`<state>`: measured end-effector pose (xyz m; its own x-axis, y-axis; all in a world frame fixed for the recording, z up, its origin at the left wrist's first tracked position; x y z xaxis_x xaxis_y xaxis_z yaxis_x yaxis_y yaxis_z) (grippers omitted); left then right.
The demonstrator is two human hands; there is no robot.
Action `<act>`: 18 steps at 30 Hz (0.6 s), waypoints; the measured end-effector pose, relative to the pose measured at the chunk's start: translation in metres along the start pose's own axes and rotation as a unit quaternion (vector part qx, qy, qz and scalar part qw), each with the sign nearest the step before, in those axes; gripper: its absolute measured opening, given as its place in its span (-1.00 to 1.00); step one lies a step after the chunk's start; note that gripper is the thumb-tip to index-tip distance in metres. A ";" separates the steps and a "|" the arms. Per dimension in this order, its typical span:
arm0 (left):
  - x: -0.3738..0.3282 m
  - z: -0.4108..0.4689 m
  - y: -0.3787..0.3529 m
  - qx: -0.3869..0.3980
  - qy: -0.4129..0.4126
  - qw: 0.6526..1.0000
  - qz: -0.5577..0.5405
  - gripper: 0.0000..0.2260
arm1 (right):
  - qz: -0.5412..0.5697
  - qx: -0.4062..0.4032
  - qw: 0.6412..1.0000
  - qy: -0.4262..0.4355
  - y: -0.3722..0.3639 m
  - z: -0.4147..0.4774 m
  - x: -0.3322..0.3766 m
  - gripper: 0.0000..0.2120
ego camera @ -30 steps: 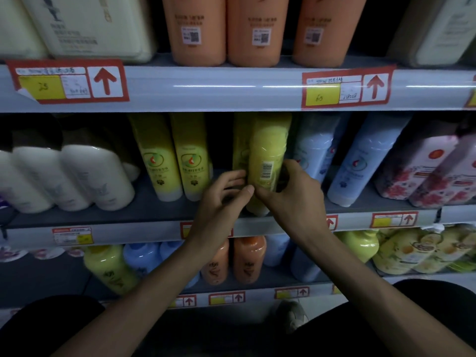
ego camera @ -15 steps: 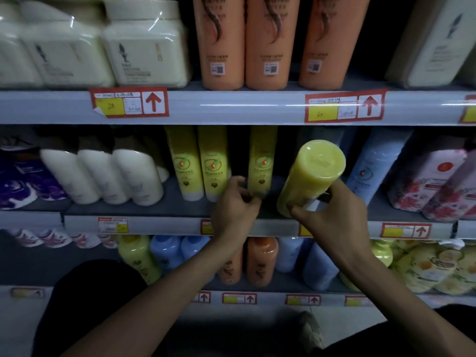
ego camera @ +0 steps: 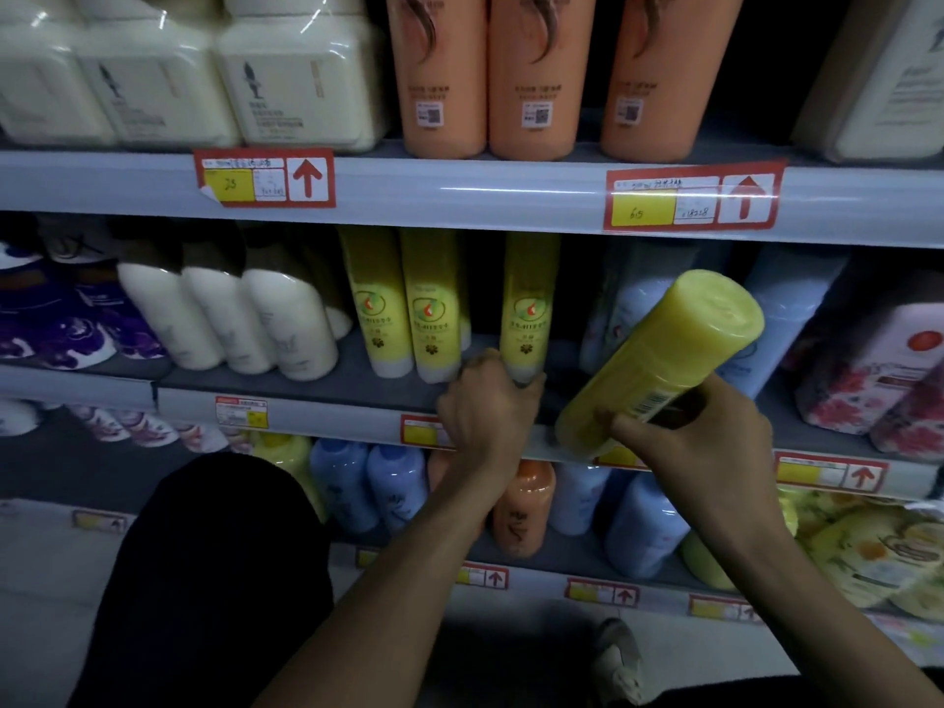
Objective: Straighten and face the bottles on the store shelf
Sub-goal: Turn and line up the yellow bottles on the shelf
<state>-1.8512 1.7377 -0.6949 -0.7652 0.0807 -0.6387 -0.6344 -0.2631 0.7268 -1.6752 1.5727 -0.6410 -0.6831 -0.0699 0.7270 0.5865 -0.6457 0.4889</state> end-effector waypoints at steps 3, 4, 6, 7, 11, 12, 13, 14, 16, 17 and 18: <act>-0.004 0.002 -0.004 -0.002 0.034 0.999 0.010 -0.59 | 0.003 -0.001 1.000 0.000 0.005 -0.002 -0.001 -0.74; -0.004 0.003 -0.006 0.006 0.052 0.999 0.009 -0.60 | 0.005 -0.001 1.000 0.000 0.007 -0.002 -0.002 -0.73; -0.005 0.006 -0.012 0.015 0.077 0.997 0.008 -0.63 | 0.008 0.000 1.000 -0.003 0.008 -0.001 -0.003 -0.71; -0.006 0.007 -0.014 0.013 0.082 0.996 0.008 -0.64 | 0.011 0.001 1.000 -0.006 0.009 -0.001 -0.004 -0.70; -0.005 0.009 -0.017 -0.009 0.096 0.995 0.001 -0.67 | 0.023 0.006 1.000 -0.014 0.010 -0.002 -0.009 -0.73; -0.005 0.010 -0.017 -0.014 0.098 0.995 -0.001 -0.68 | 0.026 0.009 1.000 -0.014 0.009 -0.002 -0.009 -0.74; -0.005 0.011 -0.017 -0.017 0.100 0.995 -0.002 -0.69 | 0.026 0.012 0.999 -0.014 0.009 -0.002 -0.010 -0.74; -0.005 0.013 -0.017 -0.017 0.103 0.995 -0.002 -0.69 | 0.026 0.014 0.999 -0.013 0.009 -0.002 -0.009 -0.73; -0.005 0.015 -0.016 -0.018 0.109 0.994 -0.003 -0.70 | 0.029 0.016 0.999 -0.007 0.008 -0.002 -0.007 -0.71; -0.004 0.015 -0.015 -0.021 0.111 0.994 -0.004 -0.70 | 0.032 0.018 0.999 -0.005 0.008 -0.003 -0.006 -0.71; -0.004 0.015 -0.014 -0.025 0.112 0.993 -0.003 -0.71 | 0.034 0.019 0.999 -0.003 0.007 -0.003 -0.005 -0.71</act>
<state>-1.8407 1.7555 -0.6991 -0.7143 -0.1331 -0.6870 -0.6283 -0.3103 0.7134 -1.6689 1.5659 -0.6427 -0.6391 -0.1079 0.7615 0.6474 -0.6100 0.4569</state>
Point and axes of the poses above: each hand's wrist, its own z-axis towards the middle knuckle, its own y-axis out of the back of the hand, x = y × z, the point moved 10 cm from there along z, towards the middle knuckle, and after that the axes turned 10 degrees about y, right-handed, at the moved point
